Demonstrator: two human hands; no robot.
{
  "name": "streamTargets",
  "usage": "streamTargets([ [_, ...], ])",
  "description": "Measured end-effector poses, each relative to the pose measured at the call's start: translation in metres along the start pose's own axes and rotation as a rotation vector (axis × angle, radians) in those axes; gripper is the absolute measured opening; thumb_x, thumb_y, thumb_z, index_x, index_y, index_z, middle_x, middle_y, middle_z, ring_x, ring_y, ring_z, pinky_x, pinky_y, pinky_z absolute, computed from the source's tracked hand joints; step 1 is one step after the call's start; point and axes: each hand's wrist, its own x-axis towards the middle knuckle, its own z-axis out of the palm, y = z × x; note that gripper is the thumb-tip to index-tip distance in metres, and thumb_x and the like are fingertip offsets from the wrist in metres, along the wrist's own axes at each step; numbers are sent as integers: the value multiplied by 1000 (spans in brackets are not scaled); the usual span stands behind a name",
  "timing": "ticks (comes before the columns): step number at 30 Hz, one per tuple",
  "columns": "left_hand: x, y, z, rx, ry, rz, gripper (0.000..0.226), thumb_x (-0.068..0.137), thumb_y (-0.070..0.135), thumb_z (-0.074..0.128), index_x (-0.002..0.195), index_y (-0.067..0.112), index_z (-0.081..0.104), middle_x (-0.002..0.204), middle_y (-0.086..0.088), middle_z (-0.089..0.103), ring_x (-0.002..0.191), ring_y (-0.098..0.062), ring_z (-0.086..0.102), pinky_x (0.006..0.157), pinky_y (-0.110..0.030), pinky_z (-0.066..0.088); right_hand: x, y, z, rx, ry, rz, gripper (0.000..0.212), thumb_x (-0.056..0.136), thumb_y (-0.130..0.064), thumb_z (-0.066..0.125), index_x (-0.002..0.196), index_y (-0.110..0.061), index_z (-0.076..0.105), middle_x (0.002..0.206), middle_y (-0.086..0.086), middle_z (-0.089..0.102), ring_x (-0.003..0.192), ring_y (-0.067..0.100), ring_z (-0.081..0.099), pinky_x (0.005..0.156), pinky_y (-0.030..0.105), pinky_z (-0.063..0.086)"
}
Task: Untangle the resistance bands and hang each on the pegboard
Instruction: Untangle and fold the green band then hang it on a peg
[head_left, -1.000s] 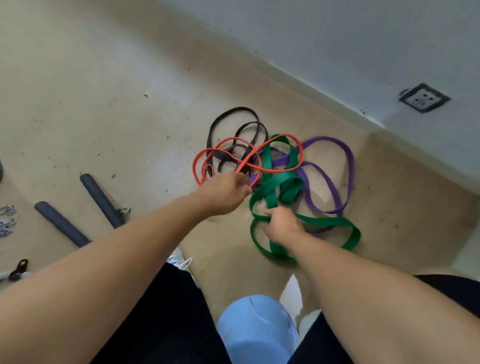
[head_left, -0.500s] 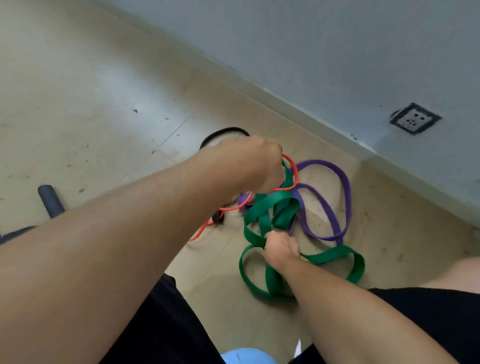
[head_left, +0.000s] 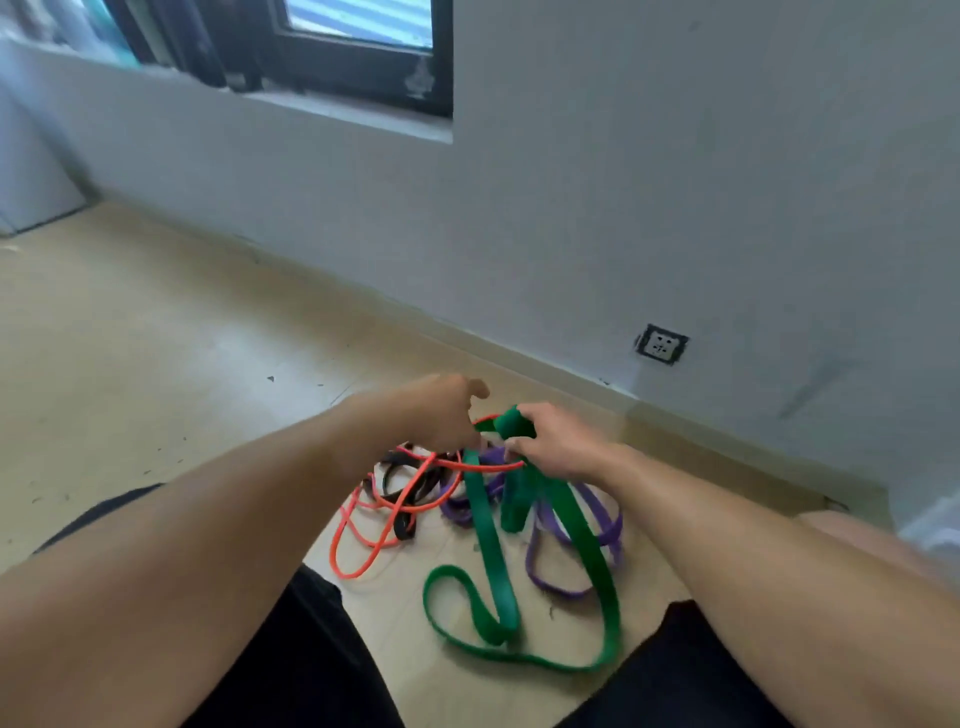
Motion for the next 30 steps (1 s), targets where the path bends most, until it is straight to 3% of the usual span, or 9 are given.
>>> streamTargets([
  [4,-10,14,-32,-180,138,121,68,84,36,80,145,24,52,135,3,62,122,-20,61,106,-37,48,-33,-42,-77,-112,112,-208,24,97,-27,70,120,-21,72,105,-4,73,92,14,64,77,30,46],
  [8,-13,21,-64,-330,282,281,25,90,46,72,107,28,67,89,10,68,81,-8,64,73,-28,50,-52,-70,-124,-186,191,-339,29,96,-35,72,122,-26,70,97,-12,68,85,7,63,70,20,46],
  [10,-8,27,-76,-420,354,344,15,93,41,69,95,26,69,78,2,67,74,-17,66,69,-33,54,-50,-72,-139,-187,255,-360,26,93,-40,73,116,-27,72,95,-11,69,83,10,64,72,29,52],
  [13,13,34,-79,-565,372,388,13,93,30,72,101,21,69,87,-7,75,84,-24,75,83,-47,62,-35,-60,-148,-222,342,-347,22,91,-48,72,103,-29,70,95,-10,67,86,14,64,78,44,57],
  [17,66,36,-58,-787,412,260,21,89,19,78,97,18,58,88,-12,78,81,-23,78,81,-48,63,4,-21,-135,-109,375,-242,26,89,-54,72,97,-34,57,98,-12,65,91,10,64,79,42,58],
  [19,98,40,-55,-770,427,233,25,86,22,81,90,21,57,86,-10,78,78,-25,77,77,-50,63,19,0,-125,-40,341,-193,27,93,-56,66,102,-35,52,101,-14,65,94,7,64,80,39,58],
  [23,143,69,-64,-770,441,268,25,86,23,82,86,24,56,86,-7,76,75,-22,76,71,-46,64,28,24,-138,156,394,-80,22,99,-45,64,110,-31,50,103,-13,65,93,4,65,79,30,55],
  [27,146,90,-65,-785,430,346,22,88,22,79,88,23,57,84,-5,76,74,-23,75,73,-45,64,27,36,-162,155,436,28,34,94,-49,69,112,-26,53,106,-8,66,95,10,65,83,35,56],
  [30,141,85,-73,-679,457,421,21,87,23,80,88,23,59,85,-1,75,74,-19,71,67,-32,61,33,38,-164,204,395,-9,33,92,-55,69,110,-29,58,109,-8,68,101,13,66,91,38,56],
])
